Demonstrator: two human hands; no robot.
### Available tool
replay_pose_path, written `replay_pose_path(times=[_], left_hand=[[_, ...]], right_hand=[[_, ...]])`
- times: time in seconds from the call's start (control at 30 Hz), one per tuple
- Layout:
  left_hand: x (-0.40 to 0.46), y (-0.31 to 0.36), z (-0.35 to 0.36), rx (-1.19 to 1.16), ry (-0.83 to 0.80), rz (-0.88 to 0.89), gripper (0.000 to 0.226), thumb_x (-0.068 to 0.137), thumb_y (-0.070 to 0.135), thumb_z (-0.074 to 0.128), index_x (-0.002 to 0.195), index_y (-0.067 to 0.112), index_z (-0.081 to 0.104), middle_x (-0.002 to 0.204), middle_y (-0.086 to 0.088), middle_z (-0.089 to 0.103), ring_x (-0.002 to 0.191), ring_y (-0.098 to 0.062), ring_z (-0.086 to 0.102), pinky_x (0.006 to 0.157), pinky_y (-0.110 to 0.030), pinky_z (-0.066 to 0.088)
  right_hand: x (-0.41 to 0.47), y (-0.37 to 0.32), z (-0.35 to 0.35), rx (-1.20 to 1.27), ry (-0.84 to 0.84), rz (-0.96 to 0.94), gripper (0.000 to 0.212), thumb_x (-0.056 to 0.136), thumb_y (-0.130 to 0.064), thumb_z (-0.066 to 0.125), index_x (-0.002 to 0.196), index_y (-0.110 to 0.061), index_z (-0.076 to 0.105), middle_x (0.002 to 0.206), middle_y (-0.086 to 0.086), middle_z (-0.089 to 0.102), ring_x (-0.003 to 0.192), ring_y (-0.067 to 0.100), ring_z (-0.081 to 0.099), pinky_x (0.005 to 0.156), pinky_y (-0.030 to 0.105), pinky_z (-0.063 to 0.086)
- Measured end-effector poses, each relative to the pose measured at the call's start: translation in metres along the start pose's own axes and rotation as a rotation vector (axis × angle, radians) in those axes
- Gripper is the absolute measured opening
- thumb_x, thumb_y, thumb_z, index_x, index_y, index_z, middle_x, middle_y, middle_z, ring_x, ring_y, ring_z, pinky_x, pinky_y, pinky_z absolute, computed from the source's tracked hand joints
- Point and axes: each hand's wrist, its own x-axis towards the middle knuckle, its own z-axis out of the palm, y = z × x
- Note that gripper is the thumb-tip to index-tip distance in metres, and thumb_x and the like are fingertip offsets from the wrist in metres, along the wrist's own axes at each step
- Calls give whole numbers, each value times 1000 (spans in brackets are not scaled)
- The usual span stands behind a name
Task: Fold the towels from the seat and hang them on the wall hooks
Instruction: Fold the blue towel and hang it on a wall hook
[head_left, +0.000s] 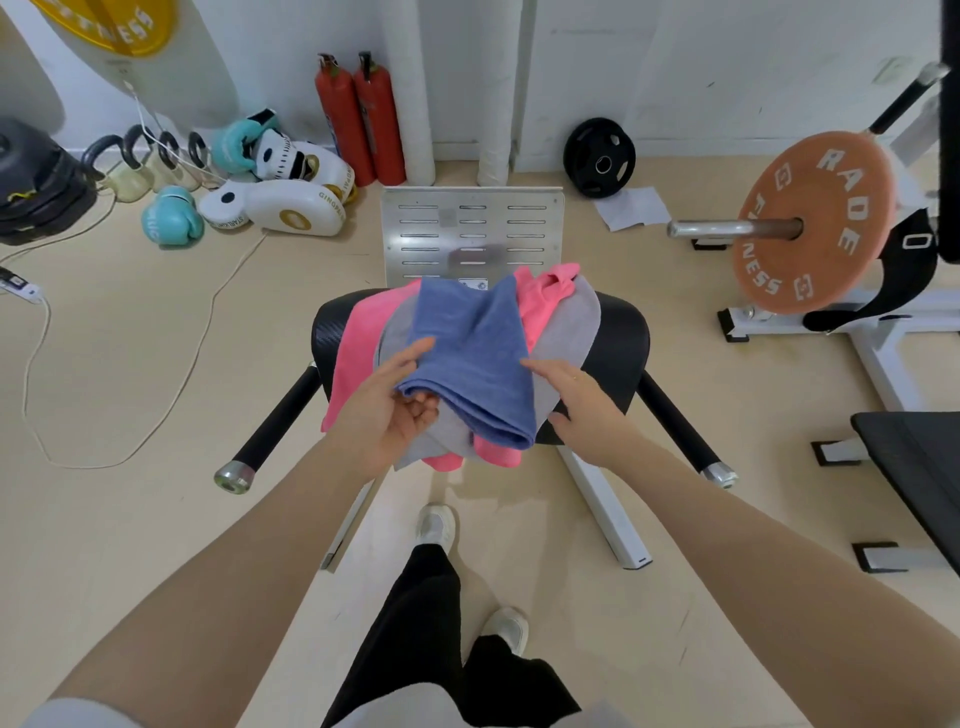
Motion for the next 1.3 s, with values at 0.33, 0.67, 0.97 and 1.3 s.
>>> replay_pose_path(times=[0.33, 0.67, 0.97, 1.3], left_hand=[[35, 50, 2, -60, -170, -77, 34, 64, -8, 45, 73, 5, 75, 77, -6, 74, 75, -17, 71, 69, -22, 57], [116, 79, 0, 569, -142, 42, 28, 97, 21, 44, 119, 11, 58, 120, -3, 63, 111, -16, 58, 91, -27, 46], [157, 90, 14, 534, -220, -240, 31, 90, 36, 56, 116, 20, 53, 120, -1, 64, 107, -17, 62, 90, -38, 52], [159, 87, 9, 941, -229, 80, 51, 95, 5, 47, 141, 23, 36, 143, 5, 40, 123, -10, 44, 86, -1, 34]], right_hand=[[69, -20, -5, -64, -7, -160, 33, 82, -12, 55, 113, -2, 63, 129, 11, 56, 126, 23, 42, 102, 36, 31], [126, -34, -32, 557, -4, 331, 24, 96, -14, 47, 118, -14, 58, 113, 6, 61, 106, 24, 56, 101, 37, 43], [174, -28, -34, 537, 243, 691, 31, 93, -36, 52, 88, -5, 55, 86, 7, 59, 87, 23, 54, 72, 28, 41], [173, -27, -40, 617, 135, 505, 55, 93, -5, 49, 144, -18, 32, 139, 2, 46, 126, 19, 44, 103, 26, 35]])
